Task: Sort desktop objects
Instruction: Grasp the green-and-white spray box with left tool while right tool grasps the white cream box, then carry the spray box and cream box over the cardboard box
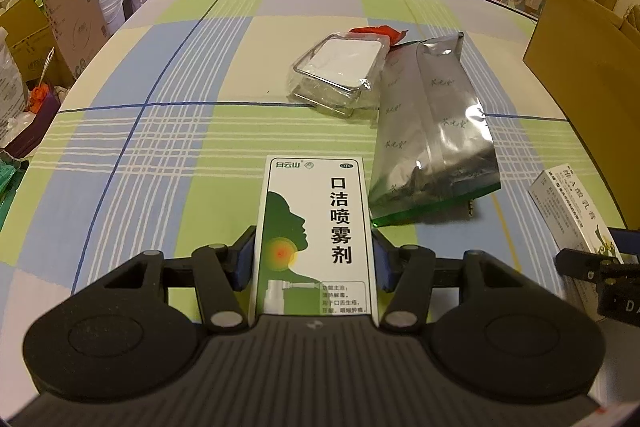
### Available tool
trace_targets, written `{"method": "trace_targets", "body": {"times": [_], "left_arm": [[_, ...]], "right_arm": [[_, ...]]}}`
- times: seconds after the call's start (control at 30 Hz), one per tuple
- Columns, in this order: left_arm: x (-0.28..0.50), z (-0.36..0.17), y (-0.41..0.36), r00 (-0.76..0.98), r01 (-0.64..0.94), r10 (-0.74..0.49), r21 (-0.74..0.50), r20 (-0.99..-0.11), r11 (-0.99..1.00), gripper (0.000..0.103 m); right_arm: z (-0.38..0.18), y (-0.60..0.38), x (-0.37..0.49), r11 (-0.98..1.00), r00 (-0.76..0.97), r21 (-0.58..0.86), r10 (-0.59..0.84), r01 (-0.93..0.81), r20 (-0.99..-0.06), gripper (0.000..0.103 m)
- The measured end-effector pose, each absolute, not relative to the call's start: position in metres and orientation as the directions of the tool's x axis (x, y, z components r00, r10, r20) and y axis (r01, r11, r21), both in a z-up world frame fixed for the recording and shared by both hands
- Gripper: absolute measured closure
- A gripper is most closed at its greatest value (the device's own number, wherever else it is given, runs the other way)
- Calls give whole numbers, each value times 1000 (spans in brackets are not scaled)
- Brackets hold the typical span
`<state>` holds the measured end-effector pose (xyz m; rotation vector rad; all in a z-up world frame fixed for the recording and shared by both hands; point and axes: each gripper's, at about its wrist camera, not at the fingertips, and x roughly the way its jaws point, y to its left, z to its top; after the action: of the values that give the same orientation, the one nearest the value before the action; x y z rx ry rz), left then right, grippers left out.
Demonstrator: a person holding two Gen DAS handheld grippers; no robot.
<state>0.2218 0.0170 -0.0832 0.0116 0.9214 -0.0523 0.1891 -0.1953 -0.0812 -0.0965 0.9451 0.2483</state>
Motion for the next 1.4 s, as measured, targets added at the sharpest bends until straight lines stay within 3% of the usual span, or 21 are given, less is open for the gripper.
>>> {"method": "trace_targets", "body": {"times": [0.07,0.47,0.83,1.4], "left_arm": [[221,-83,17,602,53,-41,-11,-798,999,52],[208,-48,16,656,44,-20,12,-754,999,52],[143,11,-8,709,81,-76,-27,-701,996,52],[73,41,-91,691,270,-215,-29,-690,962,52]], "right_arm": [[-81,-196,189,967,566,20,165,-253,-807,67],[-68,-202,178,968,619,48,196,-248,-760,68],[2,-231,135,977,705,89,201,-192,-680,68],[58,-301,61,991,754,77,134,-110,-643,68]]}}
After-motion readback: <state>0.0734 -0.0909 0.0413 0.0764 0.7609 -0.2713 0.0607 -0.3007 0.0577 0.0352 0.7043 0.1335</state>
